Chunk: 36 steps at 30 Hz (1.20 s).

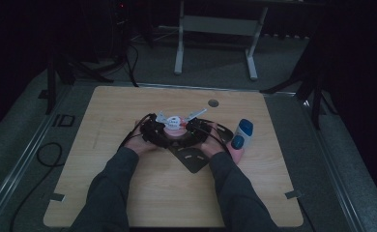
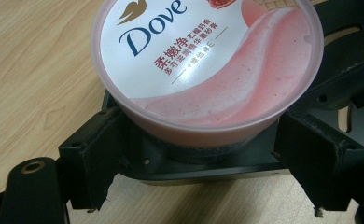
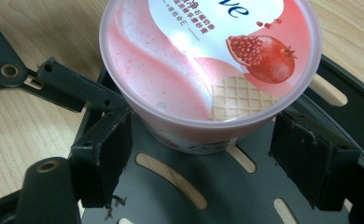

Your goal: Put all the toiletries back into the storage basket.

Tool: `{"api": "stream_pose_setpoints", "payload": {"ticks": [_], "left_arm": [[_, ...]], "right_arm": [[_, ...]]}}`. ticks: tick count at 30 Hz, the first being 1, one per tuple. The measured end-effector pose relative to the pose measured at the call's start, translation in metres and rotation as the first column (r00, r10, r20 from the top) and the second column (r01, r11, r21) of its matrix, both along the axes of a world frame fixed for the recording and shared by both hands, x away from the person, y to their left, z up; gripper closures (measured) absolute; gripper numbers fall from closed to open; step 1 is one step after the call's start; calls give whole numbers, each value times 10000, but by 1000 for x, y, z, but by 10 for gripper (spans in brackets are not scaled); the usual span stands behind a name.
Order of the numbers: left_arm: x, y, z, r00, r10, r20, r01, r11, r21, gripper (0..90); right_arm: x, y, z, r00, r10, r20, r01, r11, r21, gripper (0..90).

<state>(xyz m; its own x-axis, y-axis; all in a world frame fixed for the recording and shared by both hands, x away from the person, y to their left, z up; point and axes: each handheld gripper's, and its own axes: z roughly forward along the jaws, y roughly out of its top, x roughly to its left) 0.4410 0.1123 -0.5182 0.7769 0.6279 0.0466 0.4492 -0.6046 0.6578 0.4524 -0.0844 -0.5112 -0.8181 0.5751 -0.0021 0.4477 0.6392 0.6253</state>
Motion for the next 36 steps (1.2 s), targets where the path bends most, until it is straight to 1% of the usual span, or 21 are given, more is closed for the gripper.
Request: {"api": "stream_pose_setpoints", "payload": {"ticks": [4,5,6,9,10,11,12,15,18,20,21,24,25,26,27,28,30,31,33,35,36], "left_arm": [[0,2,1,9999,42,-145,-44,9999,-129,186],[1,3,2,9997,48,-255,-53,9998,-183,189],[1,2,2,9997,54,-232,-58,9998,-172,189],[0,3,2,9998,40,-191,-43,9999,-159,188],[-1,3,3,9999,102,-54,-102,9999,-107,182],[-1,3,3,9999,102,-54,-102,9999,-107,182],[-3,1,5,9997,85,239,-90,9997,220,182],[-5,1,7,9995,37,321,-46,9996,275,184],[-6,5,10,9992,139,380,-147,9996,220,187],[-8,10,13,9987,272,433,-273,9996,20,190],[-8,10,13,9987,272,433,-273,9996,20,196],[-14,18,15,9975,440,553,-423,9986,-313,219],[-14,18,15,9975,440,553,-423,9986,-313,235],[-18,24,17,9965,600,584,-556,9956,-749,238],[-18,24,17,9965,600,584,-556,9956,-749,250],[-22,30,18,9951,746,656,-669,9914,-1128,279],[-24,33,19,9946,791,677,-706,9903,-1194,296],[-28,39,18,9934,925,682,-826,9874,-1350,307],[-29,42,17,9930,982,664,-882,9863,-1396,356],[-29,49,13,9921,1158,485,-1078,9839,-1425,411],[-29,49,13,9921,1158,485,-1078,9839,-1425,436]], "right_arm": [[0,0,0,10000,-4,22,4,10000,-7,207],[0,0,0,10000,-19,47,19,10000,-15,203],[0,0,0,9999,-37,106,37,10000,-6,199],[0,-1,1,10000,-43,59,42,10000,39,198],[0,-1,1,10000,-42,53,42,10000,42,200],[0,-1,1,10000,-61,31,60,10000,74,200],[0,-1,1,10000,-57,51,56,9999,126,199],[0,-1,1,10000,-49,81,48,9999,140,199],[-1,-1,1,9999,-58,101,56,9999,154,198],[-1,-1,2,9999,-56,123,54,9998,176,198],[-1,-1,2,9999,-56,123,54,9998,176,198],[-1,-2,3,9999,-62,104,60,9996,268,200],[-1,-2,3,9999,-62,104,60,9996,268,200],[-2,-3,5,9999,-32,150,27,9996,281,202],[-2,-3,5,9999,-32,150,27,9996,281,202],[-2,-3,5,9999,-21,162,17,9996,291,203],[-2,-3,5,9998,-18,183,13,9995,308,203],[-2,-3,6,9998,-12,173,7,9995,322,203],[-2,-3,6,9998,-12,179,7,9995,322,203],[-2,-3,6,9998,0,189,-6,9994,335,217],[-2,-3,6,9998,0,189,-6,9994,335,217]]}}
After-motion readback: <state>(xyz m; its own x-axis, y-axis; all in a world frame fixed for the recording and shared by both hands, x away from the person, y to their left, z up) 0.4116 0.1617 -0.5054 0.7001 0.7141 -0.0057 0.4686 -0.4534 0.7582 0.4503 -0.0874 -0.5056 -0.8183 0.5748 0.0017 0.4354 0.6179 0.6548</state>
